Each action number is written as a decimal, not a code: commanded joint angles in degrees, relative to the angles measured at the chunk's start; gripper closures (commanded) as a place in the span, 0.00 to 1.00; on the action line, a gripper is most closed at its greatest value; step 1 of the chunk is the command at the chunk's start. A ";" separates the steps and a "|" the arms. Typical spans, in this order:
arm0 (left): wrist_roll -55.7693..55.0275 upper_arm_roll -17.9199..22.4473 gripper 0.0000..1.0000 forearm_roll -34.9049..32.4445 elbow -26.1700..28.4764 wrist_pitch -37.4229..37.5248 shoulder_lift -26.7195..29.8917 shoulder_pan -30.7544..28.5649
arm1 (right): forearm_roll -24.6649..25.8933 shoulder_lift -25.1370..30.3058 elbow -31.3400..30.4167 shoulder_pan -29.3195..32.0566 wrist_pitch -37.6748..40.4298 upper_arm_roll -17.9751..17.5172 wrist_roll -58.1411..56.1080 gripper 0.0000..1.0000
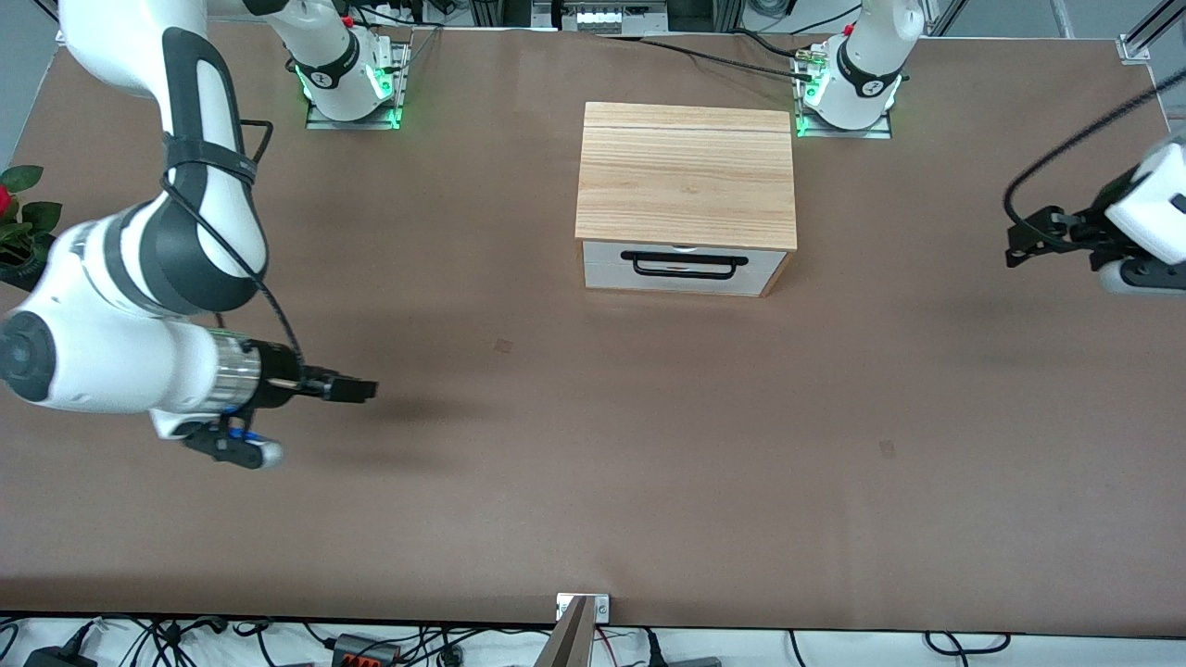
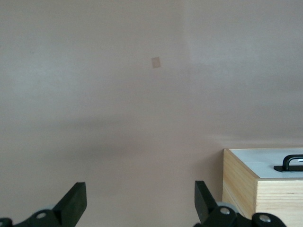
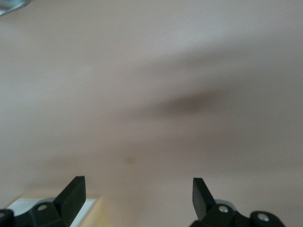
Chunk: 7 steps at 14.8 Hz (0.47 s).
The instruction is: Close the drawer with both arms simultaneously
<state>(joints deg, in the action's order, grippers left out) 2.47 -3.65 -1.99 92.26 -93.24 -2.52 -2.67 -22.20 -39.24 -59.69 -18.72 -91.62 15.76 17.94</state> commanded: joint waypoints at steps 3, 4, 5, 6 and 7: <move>-0.80 1.01 0.00 0.23 4.95 -2.21 4.27 1.35 | 17.43 3.12 1.51 -0.27 1.09 2.52 -2.55 0.00; -0.71 1.01 0.00 0.23 4.95 -1.95 4.80 1.35 | 18.15 3.12 1.51 -0.18 1.09 3.05 -3.17 0.00; -0.71 1.01 0.00 0.23 5.03 -1.68 5.06 1.35 | 18.16 3.20 1.51 -0.18 1.09 3.49 -3.35 0.00; -0.80 0.92 0.00 0.23 5.12 -0.64 5.41 1.35 | 18.16 4.25 1.51 -0.18 1.18 3.75 -3.35 0.00; -0.97 0.83 0.00 0.23 5.30 0.07 5.68 1.35 | 18.16 5.39 1.42 0.26 1.35 3.84 -4.05 0.00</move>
<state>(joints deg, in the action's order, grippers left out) 2.32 -3.39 -1.99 95.59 -94.05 0.80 -2.04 -5.06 -35.90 -58.32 -18.66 -91.34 19.31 15.27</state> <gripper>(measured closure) 0.000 0.000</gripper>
